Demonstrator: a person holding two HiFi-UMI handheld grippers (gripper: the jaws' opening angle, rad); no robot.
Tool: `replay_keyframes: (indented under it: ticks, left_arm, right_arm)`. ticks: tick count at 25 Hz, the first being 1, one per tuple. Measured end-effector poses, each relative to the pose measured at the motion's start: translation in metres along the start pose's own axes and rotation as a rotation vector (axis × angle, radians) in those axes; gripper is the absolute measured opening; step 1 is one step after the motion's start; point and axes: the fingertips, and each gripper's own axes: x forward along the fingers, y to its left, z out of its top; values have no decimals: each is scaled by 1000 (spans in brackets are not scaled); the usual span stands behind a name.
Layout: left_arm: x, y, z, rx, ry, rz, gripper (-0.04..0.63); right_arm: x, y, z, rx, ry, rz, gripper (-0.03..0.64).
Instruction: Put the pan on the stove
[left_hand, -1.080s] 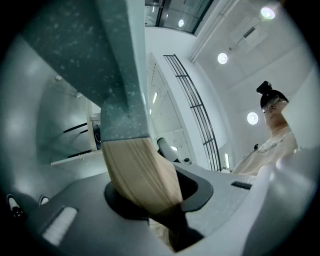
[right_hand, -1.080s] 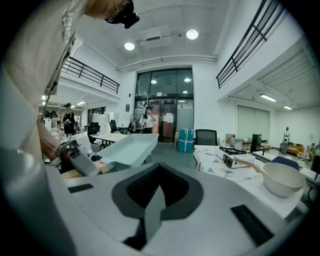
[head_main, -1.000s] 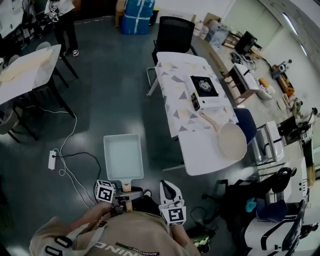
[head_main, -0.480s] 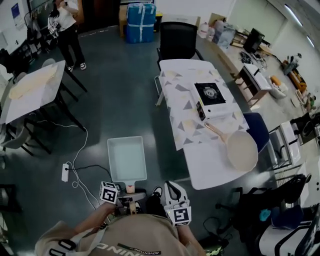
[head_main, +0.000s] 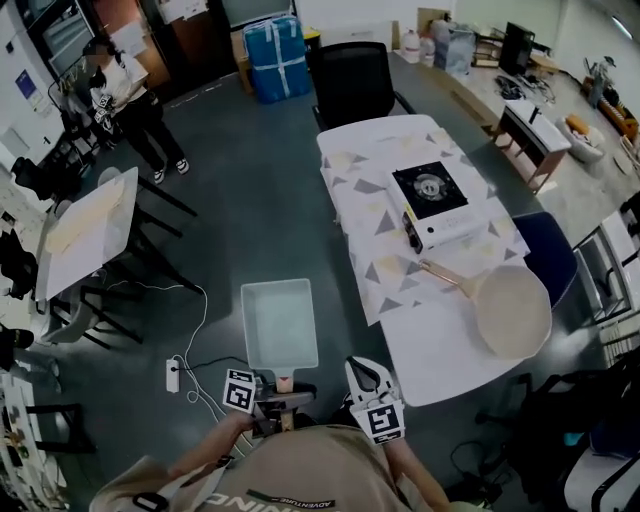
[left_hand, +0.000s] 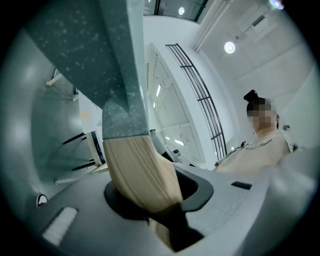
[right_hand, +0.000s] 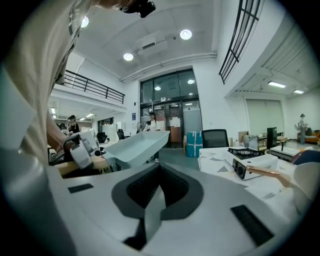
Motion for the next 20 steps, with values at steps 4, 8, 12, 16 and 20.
replay_keyframes:
  ticks: [4, 8, 12, 16, 20]
  left_arm:
    - [9, 8, 24, -5, -49, 8, 100]
    - [6, 19, 52, -7, -69, 37, 100]
    - [2, 35, 77, -44, -68, 44, 100]
    - [-9, 52, 126, -44, -81, 17, 98]
    - [-25, 62, 187, -30, -51, -29, 98]
  right_arm:
    - [23, -24, -14, 22, 45, 49, 0]
    - [48, -37, -8, 13, 48, 79, 0]
    - [80, -54, -4, 5, 63, 77, 0]
    - [118, -67, 9, -10, 71, 49, 0]
    - [153, -82, 30, 7, 74, -34, 0]
